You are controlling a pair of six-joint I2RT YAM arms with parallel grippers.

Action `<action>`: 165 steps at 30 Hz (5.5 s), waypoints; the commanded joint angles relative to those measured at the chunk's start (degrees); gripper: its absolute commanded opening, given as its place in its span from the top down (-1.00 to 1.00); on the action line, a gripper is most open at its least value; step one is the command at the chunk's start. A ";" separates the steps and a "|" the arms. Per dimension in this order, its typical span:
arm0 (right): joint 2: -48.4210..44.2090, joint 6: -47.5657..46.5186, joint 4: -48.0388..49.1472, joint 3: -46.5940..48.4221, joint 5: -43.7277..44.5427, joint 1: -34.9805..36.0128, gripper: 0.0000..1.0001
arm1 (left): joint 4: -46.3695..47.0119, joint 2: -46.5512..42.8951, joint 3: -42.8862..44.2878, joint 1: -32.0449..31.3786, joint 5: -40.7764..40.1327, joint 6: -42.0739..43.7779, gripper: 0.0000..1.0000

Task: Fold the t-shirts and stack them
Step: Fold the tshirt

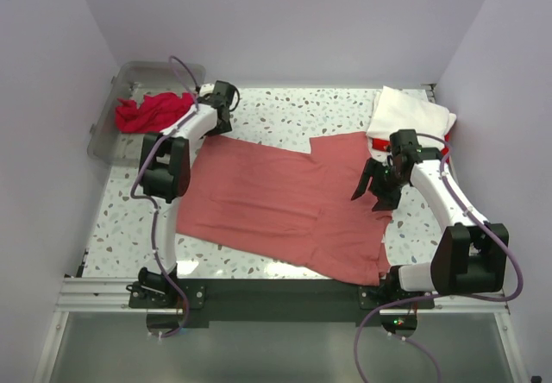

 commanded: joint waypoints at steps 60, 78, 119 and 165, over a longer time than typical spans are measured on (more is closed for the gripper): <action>46.82 -7.57 15.76 49.20 19.07 -0.20 -0.18 | 5.81 -2.99 -5.93 -0.13 5.25 0.93 1.00; 52.55 -8.11 17.43 48.51 19.69 0.16 -0.03 | 4.76 -2.20 -4.26 -0.13 6.30 0.85 1.00; 22.32 -9.34 12.07 30.40 8.09 1.39 1.00 | 13.37 -14.23 -13.75 -0.13 5.95 4.98 1.00; -11.35 -10.04 -8.49 4.21 7.64 2.79 1.00 | 15.83 -45.26 -48.03 -2.59 -3.36 7.70 1.00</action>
